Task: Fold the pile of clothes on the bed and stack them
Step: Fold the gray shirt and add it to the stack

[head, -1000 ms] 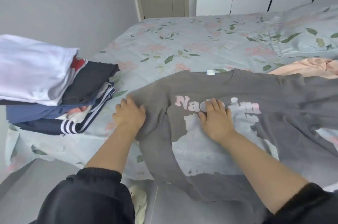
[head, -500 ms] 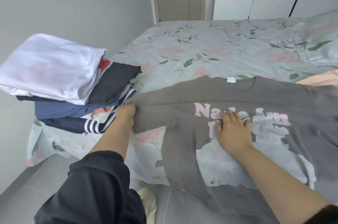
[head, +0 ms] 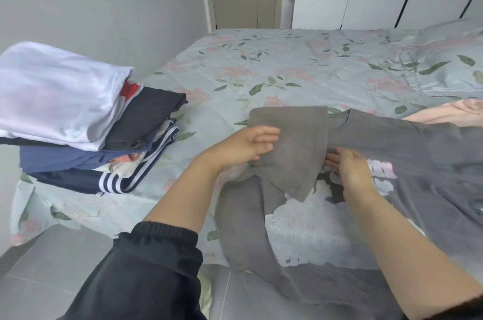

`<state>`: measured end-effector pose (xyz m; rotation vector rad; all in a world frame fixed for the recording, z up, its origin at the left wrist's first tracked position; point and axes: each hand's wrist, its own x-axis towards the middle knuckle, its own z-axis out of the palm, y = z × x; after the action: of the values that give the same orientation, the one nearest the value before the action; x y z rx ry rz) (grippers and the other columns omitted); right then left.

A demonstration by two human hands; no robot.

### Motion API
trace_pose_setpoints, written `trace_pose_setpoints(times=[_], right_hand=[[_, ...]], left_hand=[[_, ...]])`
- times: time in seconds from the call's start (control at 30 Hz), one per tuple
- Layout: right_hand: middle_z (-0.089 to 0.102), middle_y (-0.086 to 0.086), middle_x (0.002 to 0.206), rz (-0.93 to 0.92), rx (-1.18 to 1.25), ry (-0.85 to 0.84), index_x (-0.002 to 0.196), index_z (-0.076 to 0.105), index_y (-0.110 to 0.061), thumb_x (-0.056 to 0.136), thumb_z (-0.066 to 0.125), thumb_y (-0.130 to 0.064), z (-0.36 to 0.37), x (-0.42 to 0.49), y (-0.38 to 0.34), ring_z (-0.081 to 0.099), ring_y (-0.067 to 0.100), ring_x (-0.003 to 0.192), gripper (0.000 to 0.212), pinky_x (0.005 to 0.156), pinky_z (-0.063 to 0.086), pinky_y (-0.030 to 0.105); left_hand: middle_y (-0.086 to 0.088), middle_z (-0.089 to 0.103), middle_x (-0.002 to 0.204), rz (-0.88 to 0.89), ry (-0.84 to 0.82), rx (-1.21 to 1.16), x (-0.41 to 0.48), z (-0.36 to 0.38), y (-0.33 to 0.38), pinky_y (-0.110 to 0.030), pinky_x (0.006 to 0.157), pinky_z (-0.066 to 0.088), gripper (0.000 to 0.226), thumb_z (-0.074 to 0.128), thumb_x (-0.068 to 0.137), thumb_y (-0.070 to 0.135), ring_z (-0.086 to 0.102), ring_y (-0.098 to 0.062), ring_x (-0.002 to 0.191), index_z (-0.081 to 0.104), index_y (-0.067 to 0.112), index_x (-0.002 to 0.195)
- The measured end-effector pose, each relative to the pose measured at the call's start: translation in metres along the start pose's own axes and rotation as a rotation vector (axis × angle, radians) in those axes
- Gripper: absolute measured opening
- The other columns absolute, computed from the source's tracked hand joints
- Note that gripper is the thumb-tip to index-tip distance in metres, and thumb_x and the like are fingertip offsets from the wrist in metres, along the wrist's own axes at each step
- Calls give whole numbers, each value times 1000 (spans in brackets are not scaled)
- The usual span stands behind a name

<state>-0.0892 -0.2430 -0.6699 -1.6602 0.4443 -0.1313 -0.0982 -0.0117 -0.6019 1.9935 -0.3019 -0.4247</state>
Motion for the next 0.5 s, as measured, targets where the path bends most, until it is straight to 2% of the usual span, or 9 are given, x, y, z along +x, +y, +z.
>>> trace_pose_setpoints(times=[0.07, 0.1, 0.17, 0.23, 0.3, 0.37, 0.43, 0.5], right_hand=[[66, 9, 93, 102, 144, 1, 88, 57, -13, 94, 37, -25, -7, 5, -2, 64, 19, 76, 23, 55, 42, 26], [65, 9, 89, 132, 146, -8, 82, 54, -14, 93, 42, -28, -8, 8, -3, 63, 20, 73, 22, 53, 42, 26], [61, 9, 82, 170, 88, -30, 78, 53, -9, 91, 53, -31, -6, 11, -2, 63, 21, 65, 25, 49, 46, 28], [56, 13, 74, 178, 59, -66, 81, 53, -3, 90, 59, -26, -2, 9, 0, 57, 19, 48, 26, 39, 44, 25], [53, 15, 66, 183, 49, -140, 92, 54, 0, 89, 62, -19, 6, 3, 3, 49, 16, 36, 21, 33, 39, 21], [54, 12, 53, 163, -42, -225, 98, 55, 0, 86, 65, -11, 13, -5, 7, 45, 14, 31, 19, 34, 35, 20], [54, 9, 44, 136, -159, -280, 95, 55, -1, 83, 65, -3, 18, -13, 6, 42, 15, 30, 16, 37, 31, 20], [58, 10, 48, 192, -116, -348, 89, 55, 2, 84, 61, 1, 18, -15, 1, 44, 15, 32, 8, 36, 33, 20]], left_hand=[[-3, 55, 134, -58, 91, 233, -4, -2, -15, -19, 94, 40, 41, 59, 93, 12, 54, -10, 112, 51, 18, 133], [-3, 51, 137, -98, 82, 398, -6, -2, -24, -17, 95, 37, 52, 65, 89, 16, 51, -12, 115, 47, 18, 137], [-2, 42, 140, -188, -6, 665, -10, -1, -40, -24, 102, 34, 82, 74, 79, 30, 42, -18, 127, 30, 21, 148], [-5, 42, 135, -219, 12, 769, -11, 5, -48, -33, 101, 38, 90, 75, 75, 35, 41, -24, 125, 24, 23, 149], [-8, 50, 127, -173, 133, 780, -10, 16, -53, -32, 90, 42, 71, 67, 80, 30, 49, -28, 116, 34, 20, 143], [-13, 58, 119, -149, 298, 885, -12, 23, -54, -31, 76, 40, 46, 54, 86, 19, 55, -34, 107, 46, 16, 131], [-15, 61, 115, -202, 424, 944, -18, 19, -57, -32, 74, 41, 36, 48, 86, 12, 57, -36, 105, 55, 14, 122], [-13, 63, 114, -336, 437, 888, -25, 7, -58, -32, 79, 45, 31, 47, 84, 10, 58, -33, 106, 61, 12, 111]])
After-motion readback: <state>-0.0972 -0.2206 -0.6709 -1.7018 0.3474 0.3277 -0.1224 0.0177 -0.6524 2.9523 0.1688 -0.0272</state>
